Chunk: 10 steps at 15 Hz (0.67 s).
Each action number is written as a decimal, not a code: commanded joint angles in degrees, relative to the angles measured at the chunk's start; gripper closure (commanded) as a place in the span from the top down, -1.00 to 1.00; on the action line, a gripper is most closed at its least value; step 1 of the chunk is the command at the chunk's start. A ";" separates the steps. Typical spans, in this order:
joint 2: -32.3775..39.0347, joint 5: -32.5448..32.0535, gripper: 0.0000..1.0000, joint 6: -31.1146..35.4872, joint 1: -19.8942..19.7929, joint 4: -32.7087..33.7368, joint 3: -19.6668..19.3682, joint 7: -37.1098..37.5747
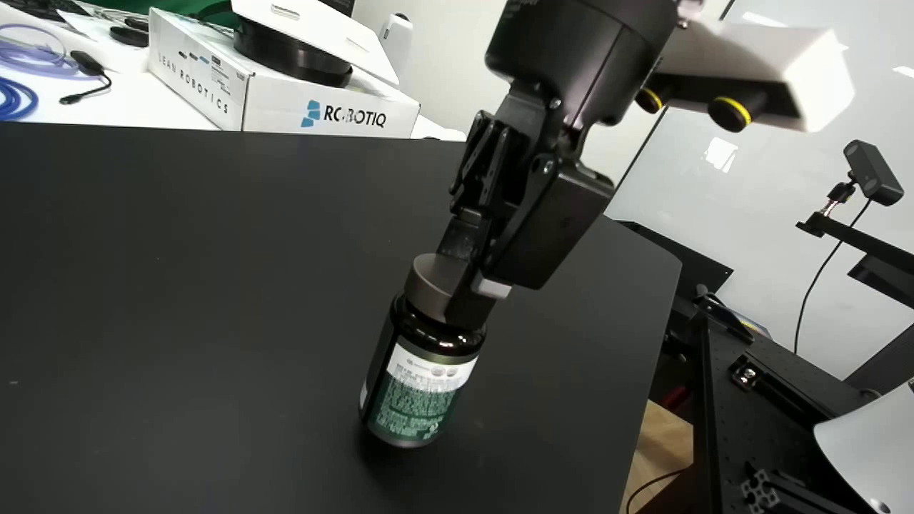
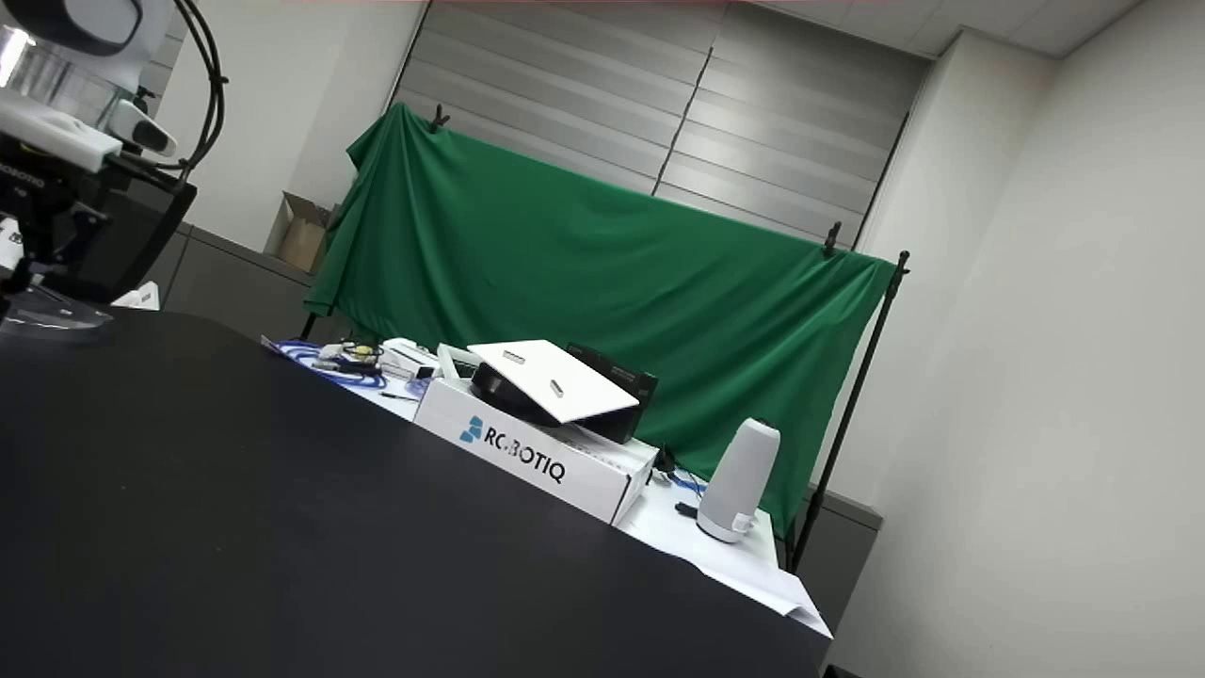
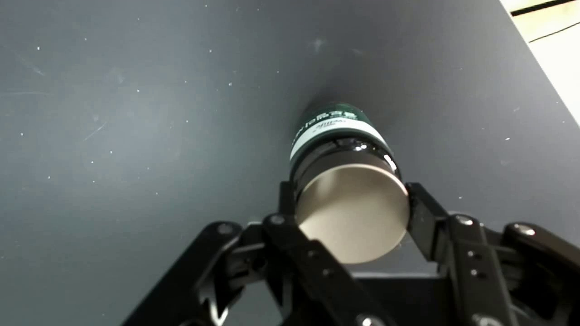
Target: Move the bottle to the bottom left corner of the table
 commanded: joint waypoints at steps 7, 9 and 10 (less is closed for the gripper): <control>-1.85 -1.17 0.72 2.05 -0.13 -3.96 0.05 1.25; -1.94 -1.19 0.85 1.51 -0.21 -3.64 0.00 1.09; -2.15 -1.07 0.97 1.34 -0.30 -3.38 0.01 0.85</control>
